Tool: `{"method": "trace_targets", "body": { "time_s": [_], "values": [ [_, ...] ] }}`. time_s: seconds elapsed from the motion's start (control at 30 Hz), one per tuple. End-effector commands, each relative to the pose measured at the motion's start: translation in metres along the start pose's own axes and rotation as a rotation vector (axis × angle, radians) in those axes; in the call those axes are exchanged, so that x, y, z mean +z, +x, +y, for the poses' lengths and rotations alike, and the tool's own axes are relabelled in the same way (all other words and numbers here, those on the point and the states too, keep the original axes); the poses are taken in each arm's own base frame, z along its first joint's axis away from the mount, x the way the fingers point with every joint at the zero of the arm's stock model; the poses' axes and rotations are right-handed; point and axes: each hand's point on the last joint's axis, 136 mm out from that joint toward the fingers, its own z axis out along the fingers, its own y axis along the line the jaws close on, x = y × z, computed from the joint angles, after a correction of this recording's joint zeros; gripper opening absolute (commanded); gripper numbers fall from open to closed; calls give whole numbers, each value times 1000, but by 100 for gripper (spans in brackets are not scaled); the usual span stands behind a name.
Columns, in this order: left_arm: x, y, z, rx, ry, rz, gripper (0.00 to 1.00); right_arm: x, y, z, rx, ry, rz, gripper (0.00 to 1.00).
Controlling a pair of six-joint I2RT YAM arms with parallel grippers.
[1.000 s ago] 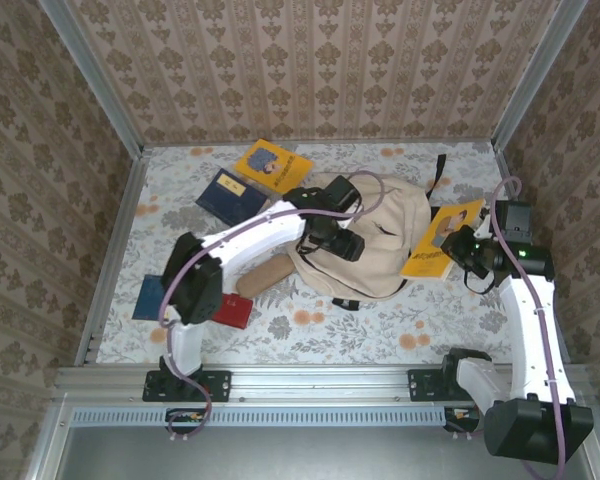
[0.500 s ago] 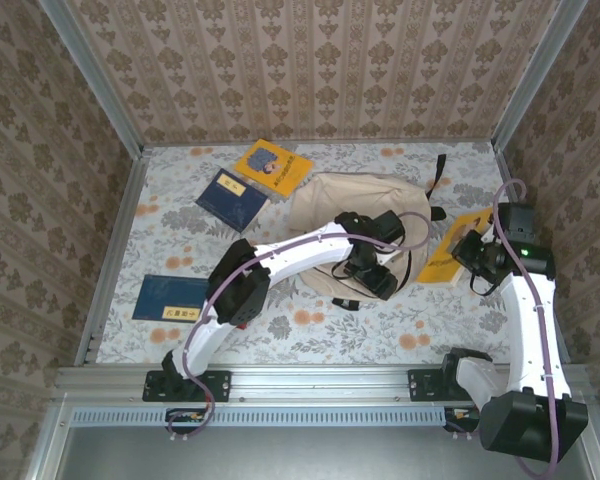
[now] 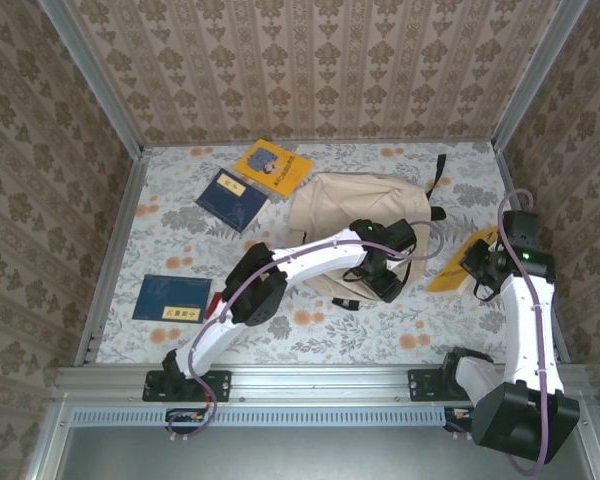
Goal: Pack the student bag
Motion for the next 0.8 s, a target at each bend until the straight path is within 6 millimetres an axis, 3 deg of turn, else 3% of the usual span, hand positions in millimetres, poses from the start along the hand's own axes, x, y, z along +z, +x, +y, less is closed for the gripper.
{"method": "trace_targets", "body": {
  "time_s": [0.0,0.13,0.27,0.53,0.63,0.77],
  "values": [
    [6,3,0,-6,14,39,64,-1,-7,9,5,-56,-38,5],
    [6,-1,6,-69,52,36,41,-1,-6,11,5,-68,-39,5],
    [-7,-9,6,-87,92,9,27,-2,-6,12,5,-76,-40,5],
    [-45,-28,5,-125,228,-72,21,-6,1,21,12,-133,-15,5],
    [-60,-34,7,-128,266,-106,11,-10,3,24,11,-154,-8,5],
    [-81,-39,10,-130,293,-145,12,-14,9,29,13,-185,6,5]
  ]
}}
